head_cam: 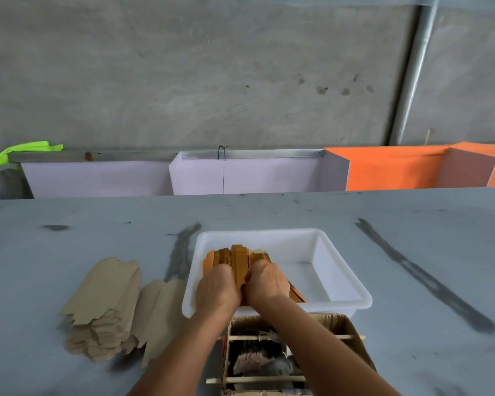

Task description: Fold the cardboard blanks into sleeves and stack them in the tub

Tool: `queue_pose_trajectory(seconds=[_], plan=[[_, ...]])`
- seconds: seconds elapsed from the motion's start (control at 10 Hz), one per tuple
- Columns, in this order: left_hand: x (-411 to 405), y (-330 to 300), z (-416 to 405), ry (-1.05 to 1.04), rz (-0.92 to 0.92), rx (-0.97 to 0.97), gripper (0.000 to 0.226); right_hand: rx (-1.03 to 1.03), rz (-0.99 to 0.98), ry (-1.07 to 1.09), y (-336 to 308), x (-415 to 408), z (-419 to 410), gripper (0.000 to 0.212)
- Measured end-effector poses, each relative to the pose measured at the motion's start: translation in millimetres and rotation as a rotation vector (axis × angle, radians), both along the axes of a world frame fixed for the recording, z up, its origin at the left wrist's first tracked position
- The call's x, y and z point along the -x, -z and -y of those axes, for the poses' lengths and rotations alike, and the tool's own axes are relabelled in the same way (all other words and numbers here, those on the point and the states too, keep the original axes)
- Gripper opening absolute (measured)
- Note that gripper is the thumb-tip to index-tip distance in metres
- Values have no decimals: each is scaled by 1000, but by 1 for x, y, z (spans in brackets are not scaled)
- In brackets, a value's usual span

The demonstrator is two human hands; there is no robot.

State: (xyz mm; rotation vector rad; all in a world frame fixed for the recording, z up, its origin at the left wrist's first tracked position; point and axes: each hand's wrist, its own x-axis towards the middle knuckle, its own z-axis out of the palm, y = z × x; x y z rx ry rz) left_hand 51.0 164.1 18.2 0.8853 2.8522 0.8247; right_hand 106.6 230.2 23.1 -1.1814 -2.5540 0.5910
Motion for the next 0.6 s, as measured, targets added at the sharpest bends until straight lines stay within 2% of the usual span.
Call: queue_pose_trajectory(seconds=[0.2, 0.3, 0.5, 0.6], plan=[[-9, -9, -3, 63, -6, -72, 23, -48, -69, -12, -9, -17, 0, 15], [-17, -16, -2, 147, 6, -151, 27, -53, -145, 7, -22, -26, 4, 17], [-40, -48, 15, 228, 7, -368, 30, 70, -444, -40, -52, -60, 19, 24], [-57, -67, 28, 301, 131, -559, 39, 171, -641, -77, -68, -84, 23, 20]])
